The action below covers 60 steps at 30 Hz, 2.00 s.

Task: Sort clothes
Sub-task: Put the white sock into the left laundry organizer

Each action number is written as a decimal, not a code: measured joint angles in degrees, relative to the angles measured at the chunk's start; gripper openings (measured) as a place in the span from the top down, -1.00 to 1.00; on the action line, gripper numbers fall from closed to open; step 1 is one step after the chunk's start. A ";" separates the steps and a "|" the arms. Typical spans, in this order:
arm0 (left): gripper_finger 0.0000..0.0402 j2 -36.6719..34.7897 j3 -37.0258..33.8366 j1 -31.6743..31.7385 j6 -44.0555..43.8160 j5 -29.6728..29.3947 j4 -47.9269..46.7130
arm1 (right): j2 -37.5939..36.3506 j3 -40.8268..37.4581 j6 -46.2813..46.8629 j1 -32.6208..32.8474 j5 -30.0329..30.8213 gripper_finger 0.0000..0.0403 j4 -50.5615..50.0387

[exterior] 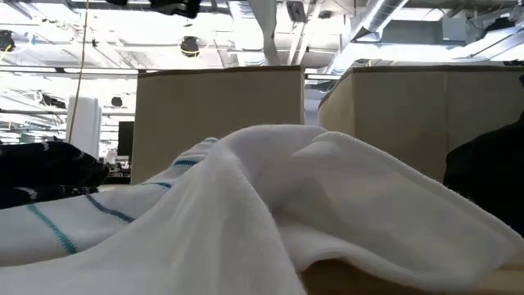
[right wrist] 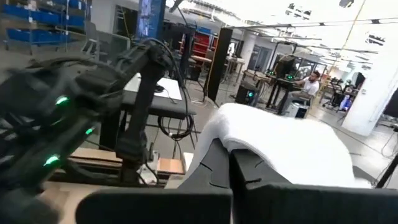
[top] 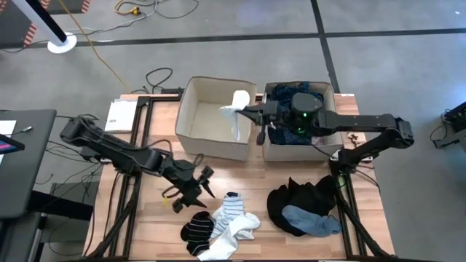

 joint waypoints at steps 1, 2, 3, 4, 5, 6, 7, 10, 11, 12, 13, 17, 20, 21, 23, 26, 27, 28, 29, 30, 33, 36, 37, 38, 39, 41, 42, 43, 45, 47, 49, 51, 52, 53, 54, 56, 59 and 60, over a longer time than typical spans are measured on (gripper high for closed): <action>0.03 1.21 0.00 -0.11 0.00 0.28 0.85 | 0.08 0.40 0.03 -0.67 -0.31 1.00 -0.01; 0.03 2.49 -0.03 -0.17 -0.02 1.25 1.41 | 0.29 0.66 0.13 -1.38 -0.80 1.00 -0.07; 0.03 3.80 -0.05 -0.17 -0.21 1.95 3.02 | 0.41 0.93 0.54 -2.27 -1.31 1.00 -0.27; 0.03 4.82 0.01 -0.20 -0.23 2.32 4.56 | 0.51 1.18 1.04 -3.17 -1.77 1.00 -0.82; 0.03 5.69 0.02 -0.33 -0.29 2.59 4.98 | 0.64 1.33 1.66 -4.07 -2.58 1.00 -1.64; 0.03 6.63 0.00 -0.40 -0.64 2.68 5.49 | 1.00 1.45 2.21 -4.97 -3.23 1.00 -1.97; 0.03 7.40 0.01 -0.41 -0.97 2.70 6.68 | 1.40 1.58 2.82 -5.90 -3.92 1.00 -2.03; 0.03 8.86 0.00 -0.43 -1.87 2.70 6.70 | 1.92 1.60 4.50 -8.76 -5.69 1.00 -2.76; 0.03 9.23 0.02 -0.43 -2.35 2.67 7.03 | 2.28 1.60 4.88 -9.69 -5.83 1.00 -3.08; 0.03 9.38 0.02 -0.43 -3.08 2.65 6.79 | 2.92 1.70 5.07 -10.55 -6.01 1.00 -2.54; 0.03 9.38 0.02 -0.43 -3.67 2.63 6.28 | 3.39 1.77 5.57 -11.40 -6.32 1.00 -2.38; 0.03 9.19 0.04 -0.46 -5.97 1.15 5.48 | 6.31 1.91 7.73 -14.76 -9.36 1.00 -3.00; 0.03 8.48 0.04 -0.69 -6.38 -2.22 3.90 | 9.18 3.00 9.09 -16.98 -11.68 1.00 -2.85; 0.03 8.15 0.04 -0.78 -6.37 -3.97 3.21 | 10.18 3.32 9.61 -17.45 -12.37 1.00 -2.83; 0.03 7.58 0.04 -0.80 -6.38 -7.15 1.75 | 12.52 4.08 10.16 -18.46 -13.21 1.00 -3.04; 0.03 5.93 0.04 -0.80 -6.23 -10.91 -1.33 | 15.74 5.43 11.07 -19.70 -14.85 1.00 -4.20; 0.03 4.98 0.04 -0.80 -6.23 -12.17 -2.24 | 16.73 6.12 11.08 -20.04 -15.29 1.00 -4.43; 0.03 4.01 0.04 -0.80 -6.25 -13.33 -3.31 | 17.62 6.74 11.15 -20.36 -15.67 1.00 -5.07; 0.03 3.04 0.04 -0.80 -6.22 -14.14 -4.24 | 18.48 7.34 11.21 -20.65 -16.00 1.00 -6.30; 0.03 1.87 0.04 -0.80 -6.22 -14.79 -4.97 | 19.36 7.96 11.23 -20.94 -16.09 1.00 -7.37; 0.03 -2.75 -0.50 -0.80 -6.20 -15.25 -6.34 | 21.94 9.76 11.22 -21.38 -16.24 0.99 -10.16; 0.03 -8.57 -2.30 -0.80 -6.02 -15.82 -6.67 | 24.27 11.60 11.19 -21.32 -16.98 0.98 -12.88; 0.03 -10.46 -2.84 -0.80 -6.19 -15.89 -6.69 | 24.92 12.07 11.18 -21.33 -17.36 0.98 -13.78; 0.03 -12.51 -3.49 -0.80 -6.28 -15.91 -6.28 | 25.61 12.56 11.02 -21.33 -17.55 0.98 -14.94; 0.03 -14.69 -4.29 -0.80 -6.42 -15.95 -6.12 | 26.32 13.16 10.99 -21.32 -17.83 0.98 -15.83; 0.03 -18.76 -6.06 -0.80 -6.82 -15.95 -5.93 | 27.52 14.16 10.83 -21.39 -17.94 0.98 -18.08; 0.03 -20.70 -6.87 -0.80 -7.34 -15.94 -5.73 | 28.14 14.67 10.79 -21.50 -18.00 0.98 -19.21; 0.03 -22.44 -7.92 -0.80 -7.88 -15.93 -5.56 | 28.66 15.17 10.79 -21.55 -18.02 0.98 -19.96; 0.03 -25.72 -10.20 -0.80 -8.94 -15.87 -4.70 | 29.72 15.98 10.80 -21.76 -18.65 0.97 -22.16; 0.03 -28.72 -12.48 -0.80 -9.92 -15.56 -3.14 | 30.68 16.38 11.05 -22.07 -19.04 0.97 -23.71; 0.03 -31.30 -14.88 -0.80 -10.92 -15.27 -1.67 | 31.07 16.48 11.05 -22.08 -19.16 0.97 -25.61; 0.03 -33.02 -16.72 -0.80 -11.58 -15.23 -0.57 | 31.07 16.48 11.07 -22.06 -19.27 0.97 -27.23; 0.03 -33.78 -17.60 -0.80 -11.82 -15.21 0.20 | 31.03 16.50 11.09 -22.06 -19.37 0.97 -27.83; 0.03 -34.48 -18.35 -0.80 -11.99 -15.20 0.69 | 31.02 16.53 11.08 -22.06 -19.42 0.97 -28.59; 0.03 -35.05 -18.90 -0.80 -12.10 -15.20 1.08 | 31.02 16.53 11.07 -22.06 -19.58 0.97 -29.24; 0.03 -35.54 -19.30 -0.80 -12.15 -15.20 1.48 | 30.92 16.53 11.32 -22.04 -20.23 0.94 -30.17; 0.03 -35.54 -19.34 -0.80 -12.03 -14.79 1.89 | 30.53 16.53 11.98 -21.80 -20.38 0.80 -30.07; 0.03 -35.52 -19.35 -0.80 -11.83 -14.07 2.42 | 30.35 16.53 12.12 -21.72 -20.38 0.74 -30.14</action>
